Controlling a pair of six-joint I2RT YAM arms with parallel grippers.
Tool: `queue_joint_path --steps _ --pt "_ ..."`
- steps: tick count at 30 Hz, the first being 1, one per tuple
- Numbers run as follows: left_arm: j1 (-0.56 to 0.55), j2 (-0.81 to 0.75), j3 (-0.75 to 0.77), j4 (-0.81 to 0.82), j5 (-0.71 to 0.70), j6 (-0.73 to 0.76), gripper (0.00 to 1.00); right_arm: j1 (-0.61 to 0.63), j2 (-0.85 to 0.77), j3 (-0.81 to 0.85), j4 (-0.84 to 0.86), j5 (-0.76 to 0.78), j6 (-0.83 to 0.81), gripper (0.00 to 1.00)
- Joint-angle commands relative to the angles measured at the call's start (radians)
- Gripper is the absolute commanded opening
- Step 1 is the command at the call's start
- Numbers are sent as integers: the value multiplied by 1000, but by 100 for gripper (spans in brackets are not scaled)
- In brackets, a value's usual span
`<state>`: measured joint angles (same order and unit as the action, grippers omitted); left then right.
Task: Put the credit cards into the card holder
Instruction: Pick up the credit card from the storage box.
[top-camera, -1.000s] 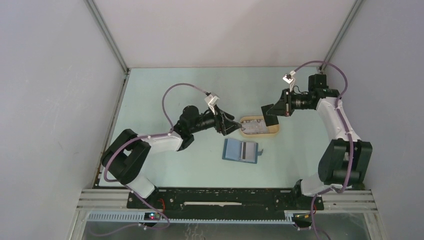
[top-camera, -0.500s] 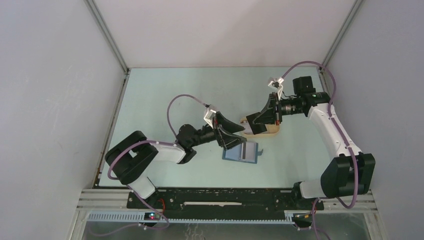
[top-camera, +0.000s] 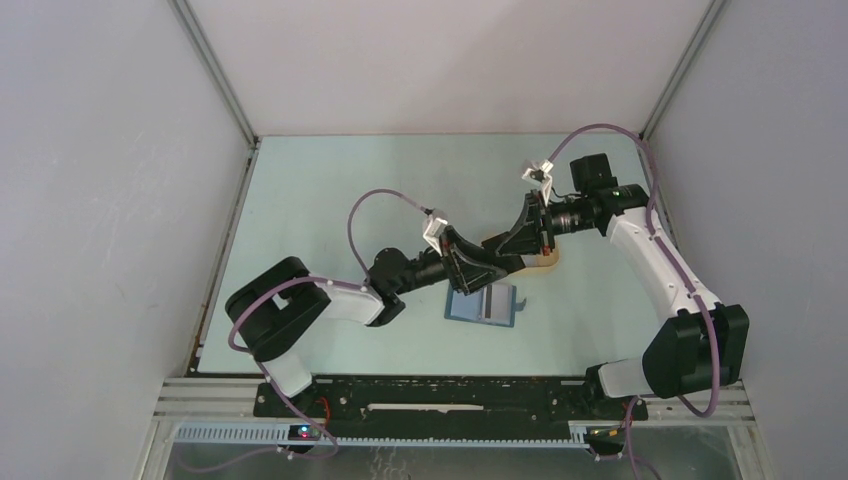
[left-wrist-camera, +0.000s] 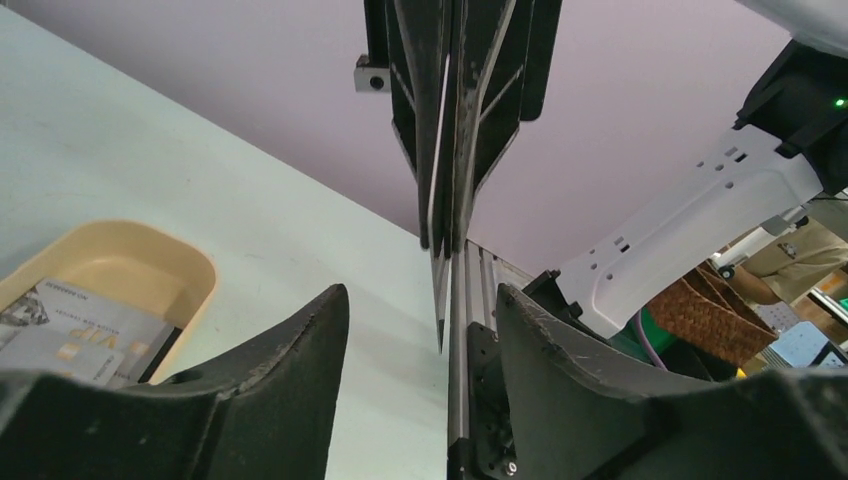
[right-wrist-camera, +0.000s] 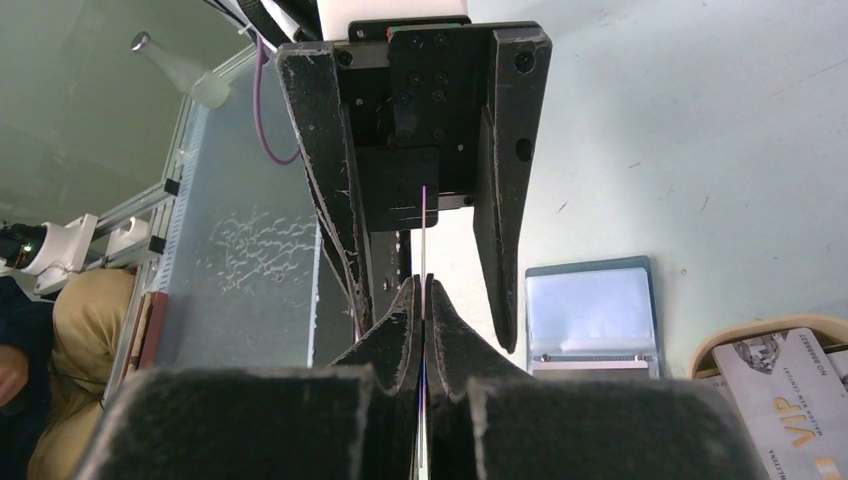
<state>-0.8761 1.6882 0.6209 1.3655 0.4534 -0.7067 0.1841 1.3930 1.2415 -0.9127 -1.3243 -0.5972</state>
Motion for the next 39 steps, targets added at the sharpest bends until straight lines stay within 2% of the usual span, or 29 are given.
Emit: queue_joint_path --steps 1,5,7,9,11,12,15,19,22,29,39 --pt "-12 9 52 14 -29 22 58 14 -23 -4 8 -9 -3 2" --pt "-14 20 62 18 -23 10 48 15 -25 -4 8 -8 -3 3" --pt "-15 25 66 17 -20 6 38 15 -26 -4 8 -9 -1 3" --pt "-15 28 69 17 -12 4 22 15 -25 -4 7 -8 0 5" --pt "-15 30 67 15 -8 4 2 15 -25 -4 7 -5 0 6" --pt "-15 29 65 15 -10 4 0 15 -23 -4 6 -4 0 8" --pt "-13 25 52 17 -19 7 0 15 -25 -4 7 5 4 15" --pt "-12 12 28 25 -29 10 0 12 -40 -4 25 38 48 45" --pt "-12 6 10 28 -32 9 0 -11 -63 -4 34 31 70 56" --pt "-13 11 -6 44 -9 -34 0 -93 -86 -3 40 -35 104 56" --pt "-14 21 3 39 50 -49 0 -64 -56 -4 58 -8 131 52"
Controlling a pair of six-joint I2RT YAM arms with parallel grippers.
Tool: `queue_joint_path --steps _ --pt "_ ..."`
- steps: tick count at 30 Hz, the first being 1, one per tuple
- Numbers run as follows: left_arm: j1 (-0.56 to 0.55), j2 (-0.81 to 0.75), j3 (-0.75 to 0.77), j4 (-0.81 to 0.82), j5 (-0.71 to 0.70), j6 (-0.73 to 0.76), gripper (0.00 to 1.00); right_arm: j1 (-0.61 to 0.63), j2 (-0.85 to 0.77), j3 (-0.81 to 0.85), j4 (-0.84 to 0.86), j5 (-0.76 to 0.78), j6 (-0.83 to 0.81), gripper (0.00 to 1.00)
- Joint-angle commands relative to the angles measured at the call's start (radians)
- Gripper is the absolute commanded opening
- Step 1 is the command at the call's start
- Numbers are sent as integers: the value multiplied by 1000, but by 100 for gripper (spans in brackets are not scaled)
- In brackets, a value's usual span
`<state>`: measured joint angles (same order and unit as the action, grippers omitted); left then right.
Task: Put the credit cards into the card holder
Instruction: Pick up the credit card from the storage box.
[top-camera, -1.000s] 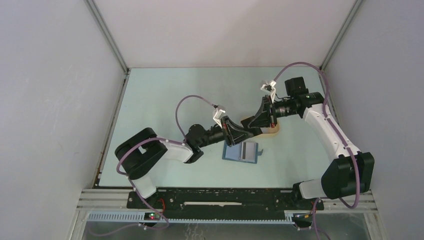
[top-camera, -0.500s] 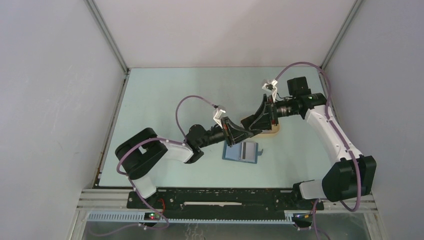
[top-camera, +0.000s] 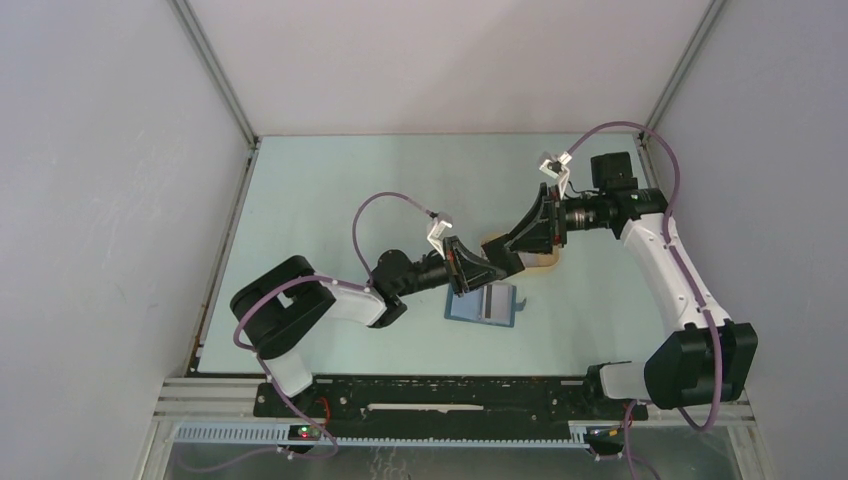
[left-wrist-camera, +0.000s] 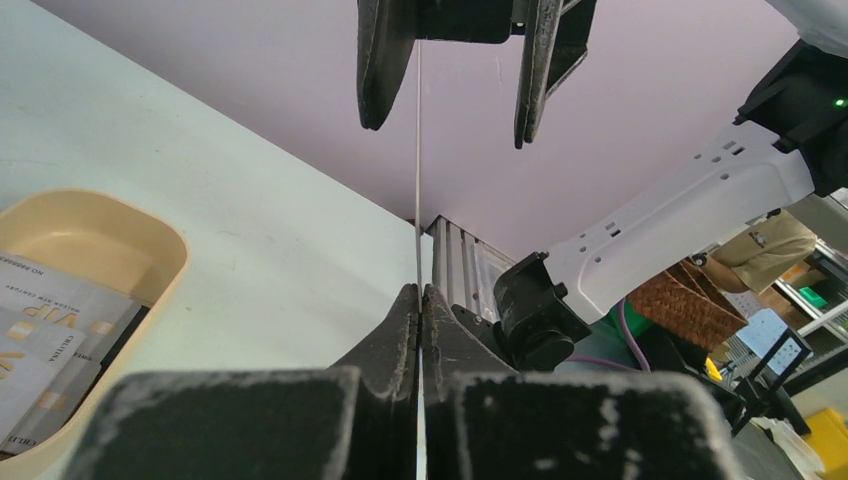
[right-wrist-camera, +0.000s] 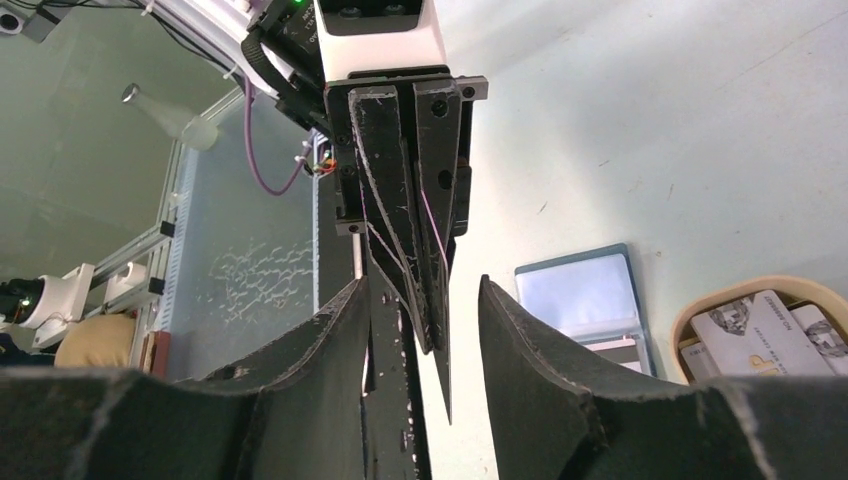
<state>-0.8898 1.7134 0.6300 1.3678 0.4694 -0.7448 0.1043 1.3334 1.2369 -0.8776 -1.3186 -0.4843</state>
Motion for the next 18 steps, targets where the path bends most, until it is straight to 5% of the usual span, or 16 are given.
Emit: queue_joint_path --steps 1,9,16,18 --pt "-1 -1 -6 35 40 -13 0 18 2 1 23 -11 18 52" --pt "0 3 -1 27 48 -14 0 28 -2 1 21 8 8 39" --pt "1 -2 -8 23 36 -13 0 41 12 1 29 6 18 0" --pt "1 -8 -15 22 28 -12 1 42 10 1 28 4 17 0"
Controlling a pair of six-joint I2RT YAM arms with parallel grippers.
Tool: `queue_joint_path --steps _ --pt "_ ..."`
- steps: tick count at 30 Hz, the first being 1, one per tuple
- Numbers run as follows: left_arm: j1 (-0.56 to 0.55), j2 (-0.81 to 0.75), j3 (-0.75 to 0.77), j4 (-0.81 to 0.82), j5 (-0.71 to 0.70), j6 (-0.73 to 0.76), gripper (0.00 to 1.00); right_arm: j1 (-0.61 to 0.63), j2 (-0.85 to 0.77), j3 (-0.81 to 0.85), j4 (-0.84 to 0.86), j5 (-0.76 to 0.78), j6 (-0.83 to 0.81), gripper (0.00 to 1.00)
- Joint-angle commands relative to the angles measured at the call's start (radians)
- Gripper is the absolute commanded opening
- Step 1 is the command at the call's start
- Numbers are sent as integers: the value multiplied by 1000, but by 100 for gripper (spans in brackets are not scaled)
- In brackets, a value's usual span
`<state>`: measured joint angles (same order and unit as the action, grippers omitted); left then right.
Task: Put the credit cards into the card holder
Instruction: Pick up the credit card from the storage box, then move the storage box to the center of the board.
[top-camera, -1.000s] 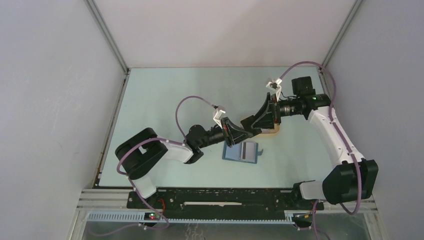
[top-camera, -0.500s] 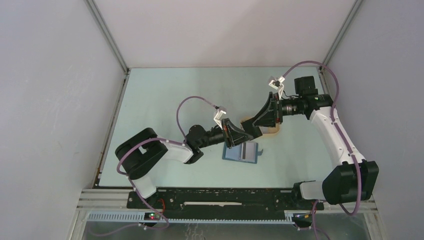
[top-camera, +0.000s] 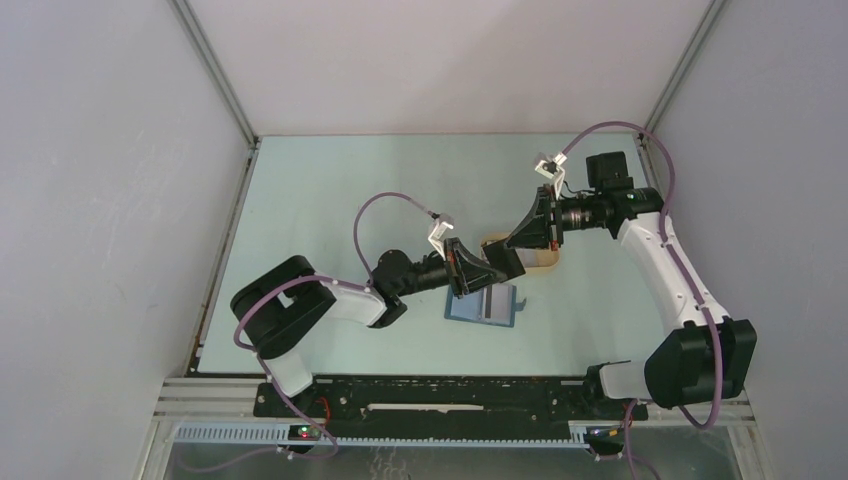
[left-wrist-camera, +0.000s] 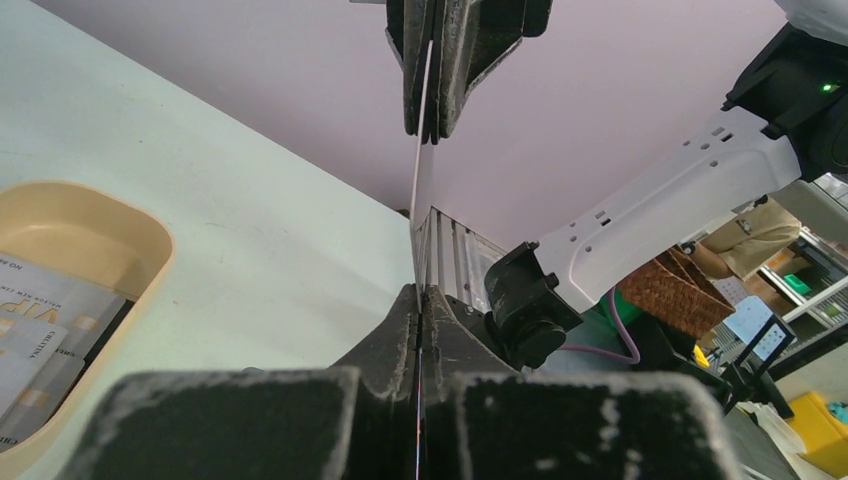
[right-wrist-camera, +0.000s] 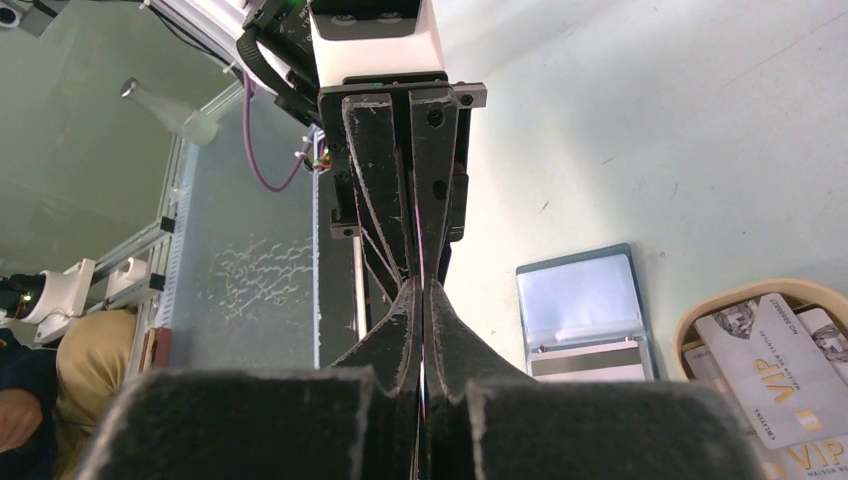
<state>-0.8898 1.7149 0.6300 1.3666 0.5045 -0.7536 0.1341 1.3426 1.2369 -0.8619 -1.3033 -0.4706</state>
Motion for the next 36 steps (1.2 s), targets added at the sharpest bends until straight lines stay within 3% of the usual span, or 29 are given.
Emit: queue_joint_path --steps 1,5,8,11,15,18,24,31,36 --pt "2 -14 -21 23 -10 -1 3 10 -2 1 11 -9 3 0" --pt "15 -43 -53 22 -21 7 19 1 -17 1 1 0 -9 0" --pt "35 -78 -88 4 -36 13 40 -14 -27 1 -7 0 -12 0" --pt "63 -127 -129 -34 -59 33 51 -36 -36 1 -13 0 -8 0" --pt "94 -180 -166 -143 -124 75 50 -78 -71 -50 103 39 114 0" --pt "105 -220 -147 -358 -213 148 44 -108 -107 -107 206 149 206 0" --pt "105 -283 -50 -791 -380 284 39 -28 -160 -148 161 453 0 0" --pt "104 -305 -37 -856 -358 272 39 124 -217 -244 203 590 -197 0" --pt "104 -302 -90 -724 -291 217 41 129 -265 -326 226 611 -370 0"
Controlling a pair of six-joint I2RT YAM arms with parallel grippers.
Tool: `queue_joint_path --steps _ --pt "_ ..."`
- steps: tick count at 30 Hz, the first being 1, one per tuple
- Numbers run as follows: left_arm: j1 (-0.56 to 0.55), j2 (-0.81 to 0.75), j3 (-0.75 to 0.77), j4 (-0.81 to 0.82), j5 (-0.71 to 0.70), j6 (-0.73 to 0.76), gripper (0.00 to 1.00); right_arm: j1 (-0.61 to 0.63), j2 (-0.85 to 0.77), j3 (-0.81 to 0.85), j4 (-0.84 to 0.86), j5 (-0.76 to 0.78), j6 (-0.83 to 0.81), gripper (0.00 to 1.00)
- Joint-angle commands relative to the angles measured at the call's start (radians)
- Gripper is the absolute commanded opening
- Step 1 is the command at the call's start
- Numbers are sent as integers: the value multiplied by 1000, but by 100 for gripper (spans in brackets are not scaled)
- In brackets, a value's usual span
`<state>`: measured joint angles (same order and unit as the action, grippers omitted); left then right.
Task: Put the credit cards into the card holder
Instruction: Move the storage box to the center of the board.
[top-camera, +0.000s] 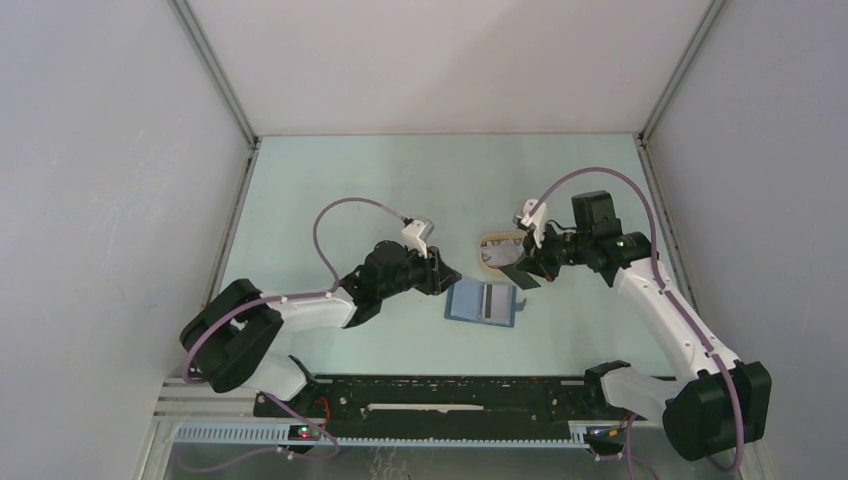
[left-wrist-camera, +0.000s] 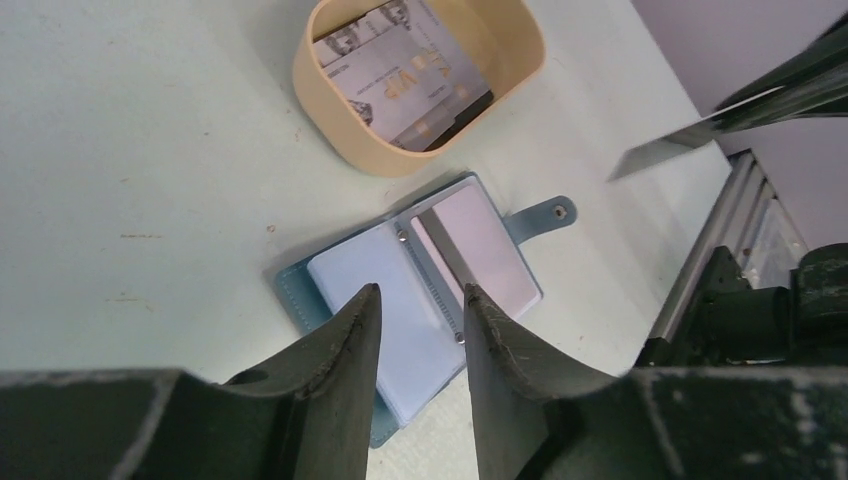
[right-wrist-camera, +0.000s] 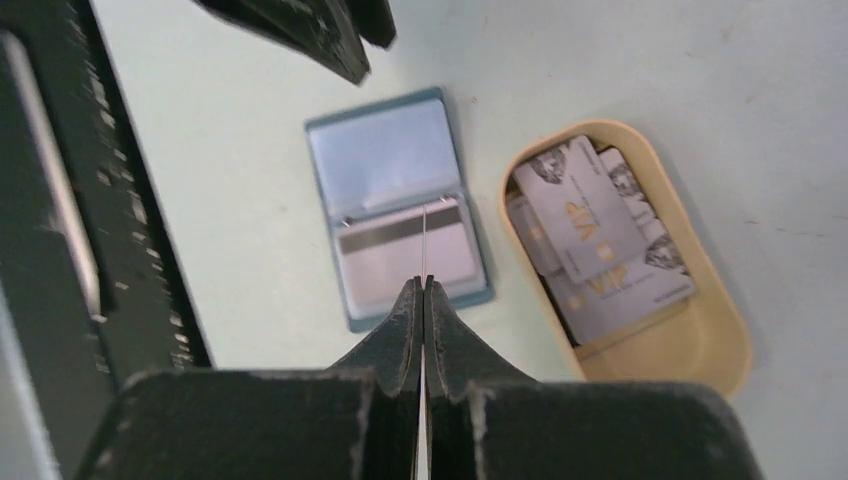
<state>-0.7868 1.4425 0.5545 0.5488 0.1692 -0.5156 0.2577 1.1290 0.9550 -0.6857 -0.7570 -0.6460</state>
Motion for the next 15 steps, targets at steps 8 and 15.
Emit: queue_joint_path --steps 8,15 --pt "7 139 97 137 29 -108 38 14 -153 -144 45 148 -404 0" --pt "30 232 182 70 -85 -139 35 34 -121 -183 79 296 -452 0"
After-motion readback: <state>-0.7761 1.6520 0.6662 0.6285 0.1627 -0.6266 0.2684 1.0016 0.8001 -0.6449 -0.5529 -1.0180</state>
